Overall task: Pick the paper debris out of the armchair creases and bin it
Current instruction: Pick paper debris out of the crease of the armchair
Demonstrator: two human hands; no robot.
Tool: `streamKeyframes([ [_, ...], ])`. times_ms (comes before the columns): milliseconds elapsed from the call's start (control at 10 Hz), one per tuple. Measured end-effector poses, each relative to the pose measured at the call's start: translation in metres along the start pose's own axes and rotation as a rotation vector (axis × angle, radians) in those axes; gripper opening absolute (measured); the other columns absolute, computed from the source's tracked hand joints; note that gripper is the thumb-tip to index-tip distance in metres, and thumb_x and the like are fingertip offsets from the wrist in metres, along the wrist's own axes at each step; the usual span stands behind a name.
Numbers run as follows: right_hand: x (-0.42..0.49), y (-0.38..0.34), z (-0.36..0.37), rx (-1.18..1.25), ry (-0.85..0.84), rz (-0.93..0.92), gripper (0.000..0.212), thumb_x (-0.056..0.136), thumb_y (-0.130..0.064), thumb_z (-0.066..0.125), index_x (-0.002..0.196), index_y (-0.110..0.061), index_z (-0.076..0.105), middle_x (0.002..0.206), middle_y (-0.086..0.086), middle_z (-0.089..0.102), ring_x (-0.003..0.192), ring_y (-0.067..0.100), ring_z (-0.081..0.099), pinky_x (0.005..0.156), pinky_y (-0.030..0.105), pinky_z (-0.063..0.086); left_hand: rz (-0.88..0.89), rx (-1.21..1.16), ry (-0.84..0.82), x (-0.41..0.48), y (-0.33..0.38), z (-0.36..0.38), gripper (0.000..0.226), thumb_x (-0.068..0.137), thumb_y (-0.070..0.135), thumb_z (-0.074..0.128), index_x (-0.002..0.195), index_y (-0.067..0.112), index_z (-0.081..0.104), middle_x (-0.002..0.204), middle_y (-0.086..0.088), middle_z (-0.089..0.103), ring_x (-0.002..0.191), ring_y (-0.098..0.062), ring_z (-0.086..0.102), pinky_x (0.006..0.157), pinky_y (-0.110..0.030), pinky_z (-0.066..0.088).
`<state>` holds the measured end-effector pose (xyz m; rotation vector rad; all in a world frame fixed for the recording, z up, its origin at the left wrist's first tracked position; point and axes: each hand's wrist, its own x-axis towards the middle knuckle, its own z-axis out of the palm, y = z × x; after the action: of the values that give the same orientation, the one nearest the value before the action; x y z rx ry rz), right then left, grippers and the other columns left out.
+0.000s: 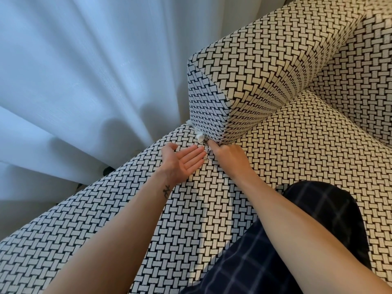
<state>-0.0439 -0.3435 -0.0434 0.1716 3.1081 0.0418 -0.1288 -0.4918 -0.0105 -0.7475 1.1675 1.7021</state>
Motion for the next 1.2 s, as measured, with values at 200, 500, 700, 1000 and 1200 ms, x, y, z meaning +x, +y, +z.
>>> streamKeyframes([
  [200,-0.006,0.001,0.001,0.09,0.042,0.035,0.044,0.093,0.003,0.063,0.135,-0.005,0.056,0.053,0.001,0.057,0.039,0.019,0.05,0.043,0.031,0.05,-0.005,0.004,-0.016,-0.001,0.0,-0.001,0.056,0.1,0.037,0.032,0.118,-0.004,0.065,0.108,-0.022,0.075,0.099,-0.037,0.074,0.1,-0.045,0.054],
  [500,-0.013,0.007,0.009,0.197,0.167,0.034,0.043,0.096,-0.006,0.067,0.136,-0.011,0.053,0.051,-0.004,0.054,0.037,0.015,0.05,0.04,0.029,0.051,-0.002,0.016,-0.006,0.0,0.0,0.0,0.057,0.101,0.037,0.031,0.117,-0.004,0.066,0.107,-0.022,0.075,0.098,-0.037,0.075,0.097,-0.045,0.056],
  [700,-0.016,0.004,-0.003,0.342,0.346,-0.004,0.028,0.1,-0.014,0.063,0.127,-0.009,0.065,0.051,-0.008,0.052,0.037,0.007,0.034,0.034,0.021,0.043,0.003,0.023,0.008,0.0,-0.002,0.001,0.056,0.101,0.038,0.032,0.115,-0.004,0.068,0.105,-0.021,0.076,0.096,-0.035,0.075,0.096,-0.044,0.057],
  [1000,-0.013,-0.041,-0.008,0.542,0.295,-0.146,0.026,0.093,-0.022,0.058,0.115,-0.014,0.071,0.104,0.004,0.066,0.088,0.02,0.067,0.065,0.033,0.061,-0.006,0.004,-0.002,0.004,-0.002,-0.003,0.049,0.098,0.036,0.039,0.113,0.0,0.069,0.1,-0.017,0.076,0.091,-0.025,0.068,0.074,-0.034,0.059],
  [1200,-0.009,-0.053,-0.003,0.637,0.146,-0.023,0.024,0.096,-0.024,0.059,0.117,-0.017,0.07,0.121,-0.001,0.059,0.116,0.02,0.052,0.092,0.042,0.054,-0.016,0.046,-0.017,0.011,-0.004,-0.003,0.041,0.094,0.035,0.047,0.115,0.007,0.07,0.088,-0.011,0.076,0.079,-0.023,0.069,0.069,-0.033,0.057],
])
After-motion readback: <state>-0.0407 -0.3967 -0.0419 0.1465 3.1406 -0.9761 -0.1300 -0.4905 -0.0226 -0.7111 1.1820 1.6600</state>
